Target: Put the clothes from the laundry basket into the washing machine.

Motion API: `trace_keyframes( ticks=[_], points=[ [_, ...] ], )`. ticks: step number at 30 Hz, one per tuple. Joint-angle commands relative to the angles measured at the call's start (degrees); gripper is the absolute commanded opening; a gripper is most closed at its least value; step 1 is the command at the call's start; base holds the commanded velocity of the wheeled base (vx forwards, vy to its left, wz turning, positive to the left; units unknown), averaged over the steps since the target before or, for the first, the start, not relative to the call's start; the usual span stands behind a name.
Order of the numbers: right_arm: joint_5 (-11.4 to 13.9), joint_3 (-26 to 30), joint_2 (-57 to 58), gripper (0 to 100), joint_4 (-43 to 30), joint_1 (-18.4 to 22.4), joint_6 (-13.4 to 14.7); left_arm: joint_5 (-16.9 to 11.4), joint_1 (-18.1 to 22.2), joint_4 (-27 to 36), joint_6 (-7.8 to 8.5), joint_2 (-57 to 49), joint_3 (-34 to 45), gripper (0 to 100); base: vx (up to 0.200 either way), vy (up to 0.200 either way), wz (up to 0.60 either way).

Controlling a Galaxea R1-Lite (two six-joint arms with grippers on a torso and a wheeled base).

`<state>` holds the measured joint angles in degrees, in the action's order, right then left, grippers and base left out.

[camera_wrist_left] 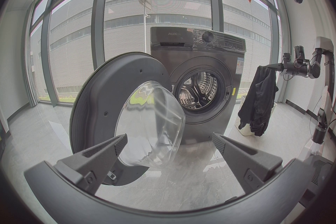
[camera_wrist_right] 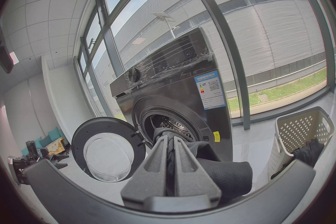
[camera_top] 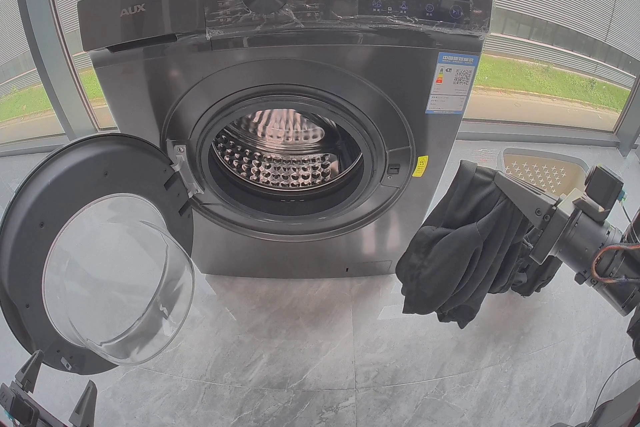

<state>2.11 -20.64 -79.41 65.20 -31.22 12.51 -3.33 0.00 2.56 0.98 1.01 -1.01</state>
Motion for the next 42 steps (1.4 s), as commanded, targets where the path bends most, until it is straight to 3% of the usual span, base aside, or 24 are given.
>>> trace_keyframes(
  ticks=[1, 12, 23, 28, 42],
  points=[
    [-0.2, -0.2, -0.1, 0, 0.0, -1.5, 0.1, 0.0, 0.0, 0.0, -0.01, -1.0, 0.9, 100, 0.000, 0.000, 0.00],
    [-2.0, -3.4, -3.0, 0, 0.7, -1.0, 1.0, 0.0, 0.0, 0.0, -0.01, -1.0, 0.9, 100, 0.000, 0.000, 0.00],
    [-0.3, -1.5, -2.9, 0, -0.7, -1.7, 2.0, 0.0, 0.0, 0.0, -0.01, -1.0, 0.9, 100, 0.000, 0.000, 0.00],
    [-0.3, -0.8, -3.3, 0, -0.5, -2.3, 3.7, 0.0, 0.0, 0.0, -0.01, -1.0, 0.9, 100, 0.000, 0.200, 0.00],
    [0.9, -0.9, -3.4, 0, -0.2, -2.4, 3.0, 0.1, 0.0, 0.0, -0.01, -1.0, 0.9, 100, 0.000, 0.014, 0.00]
  ],
)
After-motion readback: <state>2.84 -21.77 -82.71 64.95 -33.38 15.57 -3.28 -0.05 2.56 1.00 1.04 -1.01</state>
